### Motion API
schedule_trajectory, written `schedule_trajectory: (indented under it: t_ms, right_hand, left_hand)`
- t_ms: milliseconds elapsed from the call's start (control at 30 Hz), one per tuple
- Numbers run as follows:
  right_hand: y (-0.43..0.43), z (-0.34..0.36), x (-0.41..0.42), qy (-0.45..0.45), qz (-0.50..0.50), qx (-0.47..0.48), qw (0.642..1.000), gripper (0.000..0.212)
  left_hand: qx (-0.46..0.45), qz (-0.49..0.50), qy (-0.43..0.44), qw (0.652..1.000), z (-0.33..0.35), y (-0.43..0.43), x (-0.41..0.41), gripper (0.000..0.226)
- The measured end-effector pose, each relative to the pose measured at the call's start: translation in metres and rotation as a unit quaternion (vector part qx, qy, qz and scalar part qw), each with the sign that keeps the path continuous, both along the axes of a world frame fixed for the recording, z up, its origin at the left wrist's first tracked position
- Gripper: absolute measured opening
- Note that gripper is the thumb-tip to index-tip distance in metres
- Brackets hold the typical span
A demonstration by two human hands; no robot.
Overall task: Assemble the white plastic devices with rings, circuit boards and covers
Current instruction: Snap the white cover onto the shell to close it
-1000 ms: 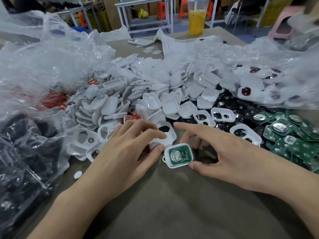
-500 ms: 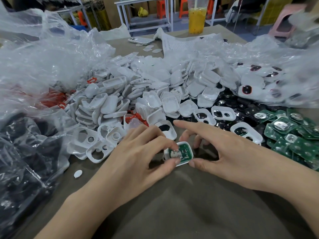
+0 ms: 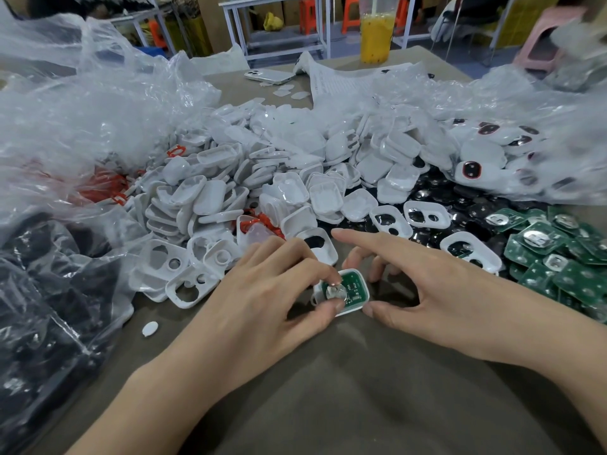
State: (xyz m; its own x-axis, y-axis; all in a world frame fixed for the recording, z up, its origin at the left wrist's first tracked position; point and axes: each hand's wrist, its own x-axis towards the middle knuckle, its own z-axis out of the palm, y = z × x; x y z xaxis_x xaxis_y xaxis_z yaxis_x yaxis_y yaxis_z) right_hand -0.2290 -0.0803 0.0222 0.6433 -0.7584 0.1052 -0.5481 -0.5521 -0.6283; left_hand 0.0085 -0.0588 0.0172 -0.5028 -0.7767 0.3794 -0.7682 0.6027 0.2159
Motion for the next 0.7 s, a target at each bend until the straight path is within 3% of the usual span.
schedule_trajectory:
  t_ms: [433,700]
  right_hand:
    - [0.000,-0.002,0.000,0.006,-0.011,-0.005,1.000,0.078]
    - [0.000,-0.003,-0.001,0.005,-0.018,-0.003,1.000,0.076]
  left_hand:
    - [0.014,-0.002,0.006,1.000,0.002,0.001,0.001,0.030]
    - [0.008,0.047,0.027,0.998,0.005,-0.006,0.012,0.031]
